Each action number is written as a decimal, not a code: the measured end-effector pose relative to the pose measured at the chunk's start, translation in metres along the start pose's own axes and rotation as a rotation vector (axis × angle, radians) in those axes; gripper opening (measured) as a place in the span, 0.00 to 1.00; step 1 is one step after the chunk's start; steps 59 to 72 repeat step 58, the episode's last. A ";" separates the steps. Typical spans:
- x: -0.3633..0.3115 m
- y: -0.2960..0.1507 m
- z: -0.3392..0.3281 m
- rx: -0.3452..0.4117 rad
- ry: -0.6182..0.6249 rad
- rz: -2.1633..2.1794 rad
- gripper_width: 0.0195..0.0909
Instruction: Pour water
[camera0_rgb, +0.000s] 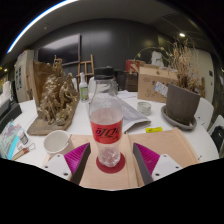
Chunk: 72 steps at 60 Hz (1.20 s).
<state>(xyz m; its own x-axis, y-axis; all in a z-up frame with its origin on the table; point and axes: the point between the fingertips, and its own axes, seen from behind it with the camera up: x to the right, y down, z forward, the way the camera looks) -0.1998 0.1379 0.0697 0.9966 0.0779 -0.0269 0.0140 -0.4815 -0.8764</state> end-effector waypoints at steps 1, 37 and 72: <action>0.001 0.000 -0.006 -0.004 0.008 0.002 0.93; -0.102 0.039 -0.308 -0.120 0.146 -0.071 0.93; -0.121 0.036 -0.347 -0.093 0.180 -0.095 0.93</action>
